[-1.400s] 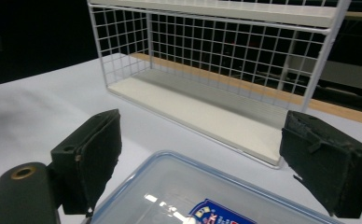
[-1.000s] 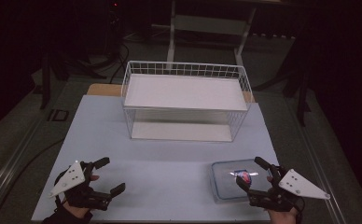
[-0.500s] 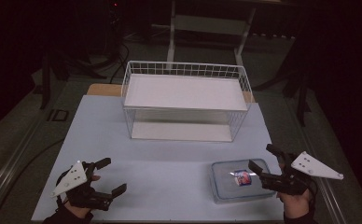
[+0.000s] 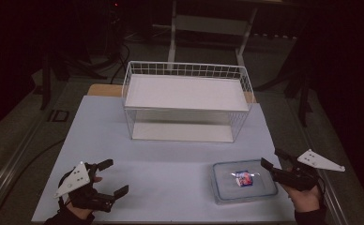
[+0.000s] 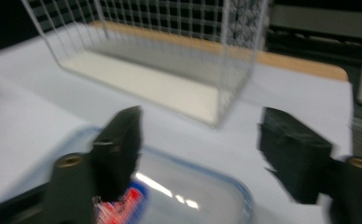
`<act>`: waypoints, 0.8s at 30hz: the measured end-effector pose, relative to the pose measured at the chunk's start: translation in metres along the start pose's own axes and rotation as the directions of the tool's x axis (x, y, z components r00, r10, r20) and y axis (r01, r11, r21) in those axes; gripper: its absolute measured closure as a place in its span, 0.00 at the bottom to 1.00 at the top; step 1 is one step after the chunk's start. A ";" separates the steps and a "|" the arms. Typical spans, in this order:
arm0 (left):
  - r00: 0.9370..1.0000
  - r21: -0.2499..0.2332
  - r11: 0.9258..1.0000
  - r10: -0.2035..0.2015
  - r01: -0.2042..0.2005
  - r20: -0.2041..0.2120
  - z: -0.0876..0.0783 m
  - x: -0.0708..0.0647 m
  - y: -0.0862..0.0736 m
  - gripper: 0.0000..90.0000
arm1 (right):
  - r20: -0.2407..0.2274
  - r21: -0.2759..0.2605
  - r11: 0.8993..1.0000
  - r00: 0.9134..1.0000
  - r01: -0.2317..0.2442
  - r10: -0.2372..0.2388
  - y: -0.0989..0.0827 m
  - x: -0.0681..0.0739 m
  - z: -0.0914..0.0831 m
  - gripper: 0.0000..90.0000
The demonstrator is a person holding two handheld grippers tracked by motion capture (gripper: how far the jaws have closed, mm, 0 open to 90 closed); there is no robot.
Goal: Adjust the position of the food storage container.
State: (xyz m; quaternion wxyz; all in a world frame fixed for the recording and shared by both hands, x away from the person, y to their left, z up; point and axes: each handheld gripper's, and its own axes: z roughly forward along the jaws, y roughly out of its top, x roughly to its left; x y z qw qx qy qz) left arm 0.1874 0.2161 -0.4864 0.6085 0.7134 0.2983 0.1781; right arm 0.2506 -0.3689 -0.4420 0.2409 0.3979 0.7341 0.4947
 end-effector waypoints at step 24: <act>1.000 0.015 1.000 0.009 -0.009 0.010 0.004 -0.001 -0.002 0.00 | 0.088 0.165 0.984 0.994 -0.072 0.058 -0.069 -0.025 -0.008 1.00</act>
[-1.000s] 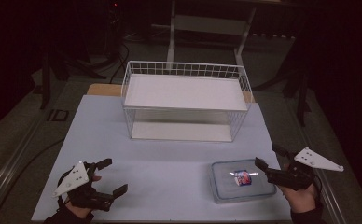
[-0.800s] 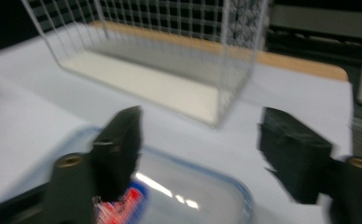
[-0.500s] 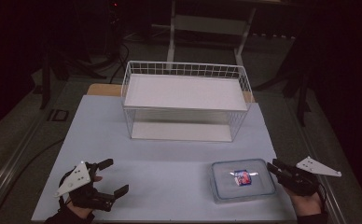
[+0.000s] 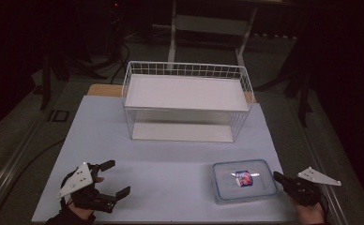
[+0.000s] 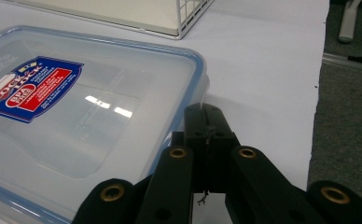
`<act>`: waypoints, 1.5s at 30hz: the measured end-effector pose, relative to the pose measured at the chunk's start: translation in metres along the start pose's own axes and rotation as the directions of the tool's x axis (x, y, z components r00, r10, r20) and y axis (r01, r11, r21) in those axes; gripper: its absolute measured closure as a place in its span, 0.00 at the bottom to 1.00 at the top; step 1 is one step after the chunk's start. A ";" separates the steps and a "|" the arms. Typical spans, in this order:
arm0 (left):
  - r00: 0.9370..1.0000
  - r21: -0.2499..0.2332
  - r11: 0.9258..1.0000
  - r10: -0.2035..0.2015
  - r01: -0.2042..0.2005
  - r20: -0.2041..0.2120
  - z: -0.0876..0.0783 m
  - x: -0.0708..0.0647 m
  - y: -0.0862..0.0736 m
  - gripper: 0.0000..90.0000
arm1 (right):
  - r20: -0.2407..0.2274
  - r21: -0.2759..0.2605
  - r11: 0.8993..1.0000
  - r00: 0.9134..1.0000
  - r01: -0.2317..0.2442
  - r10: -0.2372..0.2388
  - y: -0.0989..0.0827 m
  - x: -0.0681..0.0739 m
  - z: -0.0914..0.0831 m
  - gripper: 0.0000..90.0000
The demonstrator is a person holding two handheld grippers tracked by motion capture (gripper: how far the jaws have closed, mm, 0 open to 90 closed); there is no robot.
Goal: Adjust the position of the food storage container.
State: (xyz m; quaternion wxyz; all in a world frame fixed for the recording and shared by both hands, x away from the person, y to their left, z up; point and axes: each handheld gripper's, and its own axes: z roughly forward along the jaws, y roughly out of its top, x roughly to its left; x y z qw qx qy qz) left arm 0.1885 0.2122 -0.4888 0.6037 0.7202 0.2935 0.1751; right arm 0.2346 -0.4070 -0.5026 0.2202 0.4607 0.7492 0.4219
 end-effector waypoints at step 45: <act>1.000 0.008 1.000 0.009 -0.009 0.003 0.002 -0.001 0.000 0.00 | -0.484 0.012 0.990 0.867 0.144 -0.120 0.030 0.139 0.025 1.00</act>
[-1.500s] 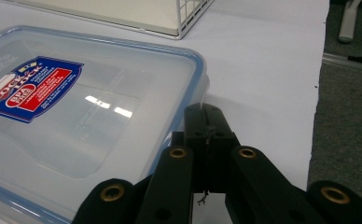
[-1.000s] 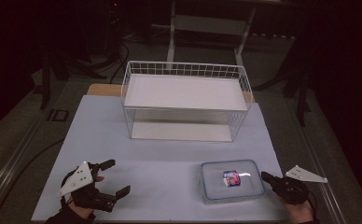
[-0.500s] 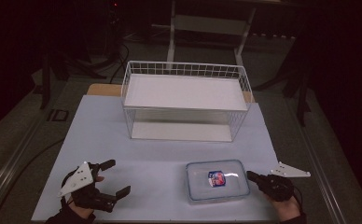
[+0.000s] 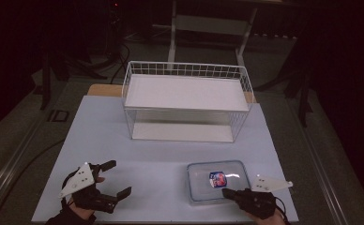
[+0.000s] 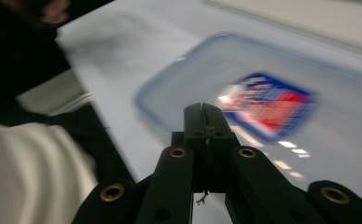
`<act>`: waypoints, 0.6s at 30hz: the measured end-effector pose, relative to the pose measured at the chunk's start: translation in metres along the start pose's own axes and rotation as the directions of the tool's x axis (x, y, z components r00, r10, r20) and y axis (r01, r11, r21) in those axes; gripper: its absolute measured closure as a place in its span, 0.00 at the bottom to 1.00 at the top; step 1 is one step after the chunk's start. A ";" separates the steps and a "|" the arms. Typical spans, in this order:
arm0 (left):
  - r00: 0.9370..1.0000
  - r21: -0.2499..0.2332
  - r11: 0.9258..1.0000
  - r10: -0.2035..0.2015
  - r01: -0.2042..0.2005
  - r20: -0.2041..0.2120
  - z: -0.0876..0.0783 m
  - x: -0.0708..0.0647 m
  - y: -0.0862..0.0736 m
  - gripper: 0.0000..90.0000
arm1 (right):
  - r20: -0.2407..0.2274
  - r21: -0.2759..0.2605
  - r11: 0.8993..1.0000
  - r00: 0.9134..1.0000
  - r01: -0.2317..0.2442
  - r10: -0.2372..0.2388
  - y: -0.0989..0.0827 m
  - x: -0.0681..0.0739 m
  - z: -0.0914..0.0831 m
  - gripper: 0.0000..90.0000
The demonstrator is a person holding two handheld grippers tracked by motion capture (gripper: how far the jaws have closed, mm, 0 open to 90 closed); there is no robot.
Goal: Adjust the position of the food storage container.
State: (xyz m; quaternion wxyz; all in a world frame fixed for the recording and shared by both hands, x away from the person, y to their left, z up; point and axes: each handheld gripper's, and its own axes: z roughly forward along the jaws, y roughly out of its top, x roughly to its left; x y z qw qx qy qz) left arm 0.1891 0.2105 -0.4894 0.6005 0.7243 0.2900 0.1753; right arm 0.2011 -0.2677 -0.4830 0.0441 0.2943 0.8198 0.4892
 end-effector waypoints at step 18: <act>1.000 0.001 1.000 0.005 -0.005 -0.001 0.000 0.000 0.000 0.00 | -0.104 0.188 0.980 0.993 0.071 -0.052 -0.010 0.019 0.042 1.00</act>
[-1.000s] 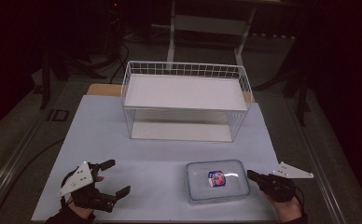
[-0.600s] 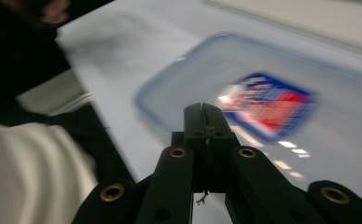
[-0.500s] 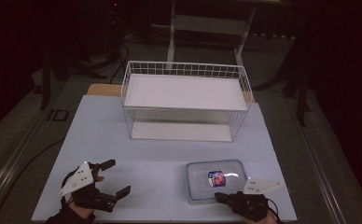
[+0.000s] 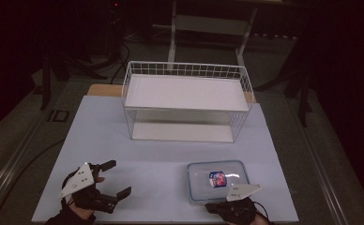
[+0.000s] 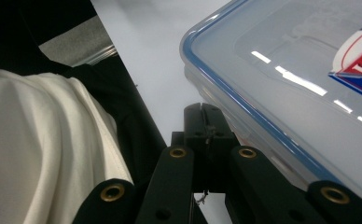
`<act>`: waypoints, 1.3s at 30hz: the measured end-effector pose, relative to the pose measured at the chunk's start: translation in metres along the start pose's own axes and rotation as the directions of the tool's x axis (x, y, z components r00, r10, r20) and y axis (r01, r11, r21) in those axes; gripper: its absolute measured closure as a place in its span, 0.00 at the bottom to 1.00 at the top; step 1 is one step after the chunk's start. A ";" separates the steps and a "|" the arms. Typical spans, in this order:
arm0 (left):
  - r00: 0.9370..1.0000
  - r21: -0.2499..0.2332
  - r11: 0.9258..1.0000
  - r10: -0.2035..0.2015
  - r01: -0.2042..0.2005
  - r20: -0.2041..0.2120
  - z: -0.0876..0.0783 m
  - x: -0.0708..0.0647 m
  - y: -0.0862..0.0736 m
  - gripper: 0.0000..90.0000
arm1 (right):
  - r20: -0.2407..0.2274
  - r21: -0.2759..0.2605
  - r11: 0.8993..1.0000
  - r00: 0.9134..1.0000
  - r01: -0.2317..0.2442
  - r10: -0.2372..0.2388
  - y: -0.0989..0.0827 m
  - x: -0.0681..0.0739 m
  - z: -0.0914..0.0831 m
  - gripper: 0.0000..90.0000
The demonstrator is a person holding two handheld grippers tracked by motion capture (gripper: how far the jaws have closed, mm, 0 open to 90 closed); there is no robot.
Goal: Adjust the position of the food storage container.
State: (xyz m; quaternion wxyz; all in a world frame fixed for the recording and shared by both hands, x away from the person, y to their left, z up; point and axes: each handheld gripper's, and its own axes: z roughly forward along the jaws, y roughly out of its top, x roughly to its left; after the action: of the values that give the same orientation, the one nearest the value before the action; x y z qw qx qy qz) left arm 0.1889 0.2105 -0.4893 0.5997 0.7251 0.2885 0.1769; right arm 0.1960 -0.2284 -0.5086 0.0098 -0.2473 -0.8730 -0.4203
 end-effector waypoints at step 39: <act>1.000 0.014 1.000 0.003 -0.003 0.008 0.003 -0.001 -0.001 0.00 | 0.350 -0.158 0.971 0.910 -0.178 0.223 -0.027 -0.095 -0.081 1.00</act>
State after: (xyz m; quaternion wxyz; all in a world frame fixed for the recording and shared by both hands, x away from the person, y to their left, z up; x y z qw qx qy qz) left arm 0.1897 0.2079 -0.4910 0.5954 0.7304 0.2863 0.1730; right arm 0.2516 -0.3424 -0.4971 -0.1246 -0.4095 -0.8019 -0.4167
